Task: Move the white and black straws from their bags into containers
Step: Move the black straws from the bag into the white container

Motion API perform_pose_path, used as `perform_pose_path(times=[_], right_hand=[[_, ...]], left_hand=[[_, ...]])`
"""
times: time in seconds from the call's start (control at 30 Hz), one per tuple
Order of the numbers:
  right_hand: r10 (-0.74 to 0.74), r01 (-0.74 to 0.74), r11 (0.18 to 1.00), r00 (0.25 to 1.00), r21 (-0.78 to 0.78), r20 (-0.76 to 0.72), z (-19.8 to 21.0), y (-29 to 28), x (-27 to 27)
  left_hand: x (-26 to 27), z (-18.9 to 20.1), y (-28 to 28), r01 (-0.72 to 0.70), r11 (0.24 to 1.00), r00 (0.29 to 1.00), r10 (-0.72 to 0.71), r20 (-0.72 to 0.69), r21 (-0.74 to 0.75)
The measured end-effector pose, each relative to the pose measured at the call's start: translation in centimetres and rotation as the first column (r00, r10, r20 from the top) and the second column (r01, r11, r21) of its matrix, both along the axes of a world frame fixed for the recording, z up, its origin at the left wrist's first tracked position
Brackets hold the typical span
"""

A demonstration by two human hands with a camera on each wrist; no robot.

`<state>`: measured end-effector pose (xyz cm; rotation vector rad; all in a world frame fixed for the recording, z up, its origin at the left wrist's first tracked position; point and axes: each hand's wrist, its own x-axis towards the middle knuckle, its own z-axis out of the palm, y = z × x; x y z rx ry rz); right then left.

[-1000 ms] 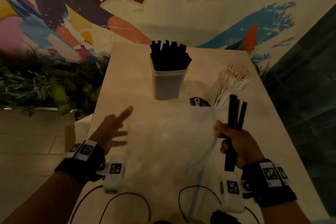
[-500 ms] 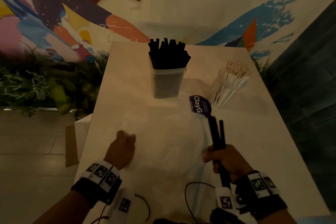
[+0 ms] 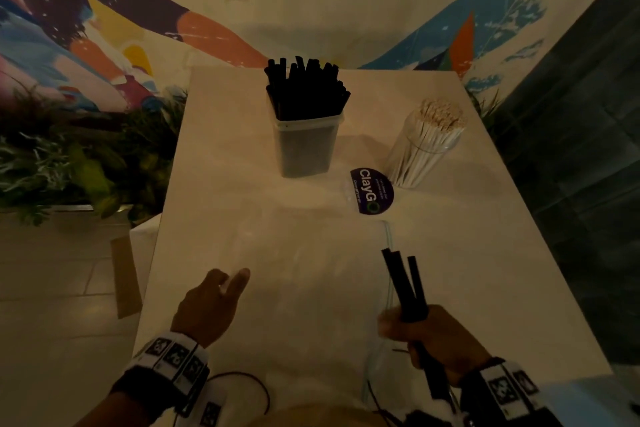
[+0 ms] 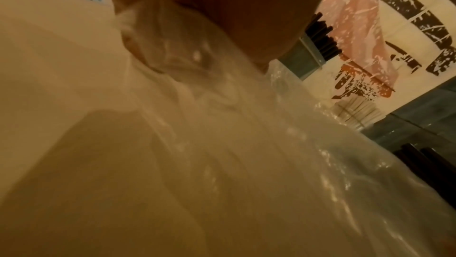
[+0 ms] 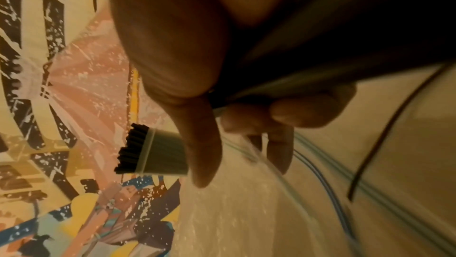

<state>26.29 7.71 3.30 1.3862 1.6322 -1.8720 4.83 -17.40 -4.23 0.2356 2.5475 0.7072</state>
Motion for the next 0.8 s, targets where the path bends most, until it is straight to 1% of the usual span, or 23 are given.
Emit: perform_pose_path(times=[0.07,0.13,0.2,0.23,0.3,0.33,0.4,0.43,0.47,0.5,0.57,0.63,0.7,0.8], right_hand=[[-0.002,0.001,1.000,1.000,0.031,0.030,-0.7,-0.7,0.0],[0.031,-0.038,0.997,0.995,0.073,0.097,-1.5,-0.8,0.4],[0.057,-0.068,0.995,0.989,0.072,0.140,-1.4,-0.6,1.1],[0.031,-0.041,0.997,0.990,0.071,0.136,-1.4,-0.4,1.6],[-0.132,0.124,0.987,0.989,0.102,0.072,-1.3,0.4,2.0],[-0.236,0.231,0.963,0.971,0.139,0.020,-1.5,1.0,1.7],[-0.384,0.389,0.896,0.921,0.215,-0.066,-1.8,2.0,0.3],[-0.409,0.415,0.876,0.909,0.245,-0.079,-2.3,2.4,-0.8],[-0.409,0.412,0.870,0.910,0.273,-0.072,-2.7,2.6,-2.0],[-0.387,0.383,0.873,0.921,0.303,-0.047,-3.3,2.6,-3.1],[-0.320,0.293,0.882,0.947,0.370,0.014,-4.9,2.5,-5.0],[-0.243,0.188,0.867,0.968,0.461,0.064,-6.6,2.4,-6.1],[-0.226,0.123,0.809,0.968,0.575,0.111,-7.8,2.7,-6.5],[-0.198,0.061,0.713,0.973,0.698,0.117,-8.0,3.2,-7.5]], left_hand=[[0.0,-0.6,-0.4,0.032,0.999,0.999,-0.031,0.036,-0.018],[0.1,-1.2,-0.8,0.106,0.992,0.992,-0.102,0.076,-0.062],[0.1,-1.2,-1.2,0.185,0.977,0.979,-0.174,0.103,-0.110],[-0.2,-1.0,-1.5,0.200,0.971,0.975,-0.185,0.120,-0.132],[-1.3,0.2,-1.9,0.187,0.972,0.977,-0.170,0.125,-0.141],[-2.1,1.0,-1.9,0.161,0.980,0.984,-0.149,0.103,-0.121],[-3.7,2.4,-1.2,0.051,0.998,0.997,-0.049,0.066,-0.032],[-4.4,2.7,-0.4,0.000,1.000,0.998,0.000,0.069,0.002],[-5.1,2.6,0.7,-0.009,1.000,0.997,0.007,0.083,0.018],[-5.5,2.3,1.9,0.022,1.000,0.993,-0.023,0.113,0.005],[-5.9,0.9,3.9,0.116,0.992,0.981,-0.107,0.163,-0.044],[-5.8,-0.5,4.9,0.161,0.984,0.976,-0.148,0.159,-0.075],[-5.7,-1.2,5.2,0.173,0.979,0.978,-0.157,0.141,-0.110],[-5.0,-1.3,5.5,0.210,0.962,0.974,-0.189,0.127,-0.176]])
